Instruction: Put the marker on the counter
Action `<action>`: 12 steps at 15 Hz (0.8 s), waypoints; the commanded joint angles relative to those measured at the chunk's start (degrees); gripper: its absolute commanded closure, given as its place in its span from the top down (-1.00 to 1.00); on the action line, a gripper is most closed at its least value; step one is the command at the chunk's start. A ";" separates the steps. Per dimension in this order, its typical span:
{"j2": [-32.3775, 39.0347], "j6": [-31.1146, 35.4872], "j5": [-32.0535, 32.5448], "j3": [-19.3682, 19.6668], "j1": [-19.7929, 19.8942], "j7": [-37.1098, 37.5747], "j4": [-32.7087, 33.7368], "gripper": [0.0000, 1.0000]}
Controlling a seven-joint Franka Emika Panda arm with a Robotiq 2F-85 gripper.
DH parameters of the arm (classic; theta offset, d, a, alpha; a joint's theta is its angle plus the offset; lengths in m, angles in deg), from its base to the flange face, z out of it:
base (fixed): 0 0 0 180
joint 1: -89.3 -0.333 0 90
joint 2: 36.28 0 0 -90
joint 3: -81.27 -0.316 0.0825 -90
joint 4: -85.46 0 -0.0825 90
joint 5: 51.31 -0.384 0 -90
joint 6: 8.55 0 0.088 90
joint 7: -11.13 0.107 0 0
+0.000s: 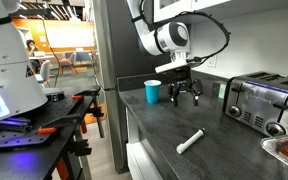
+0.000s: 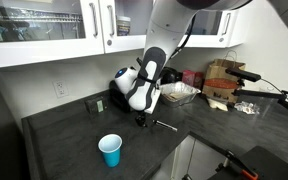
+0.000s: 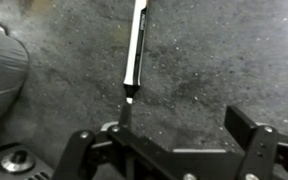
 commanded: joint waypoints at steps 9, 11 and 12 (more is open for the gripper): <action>-20.10 17.02 -10.89 -8.55 6.01 -14.00 -21.03 1.00; -22.01 16.50 -13.02 -9.97 6.16 -16.32 -22.24 1.00; -22.63 16.39 -14.61 -11.04 6.75 -17.89 -22.73 1.00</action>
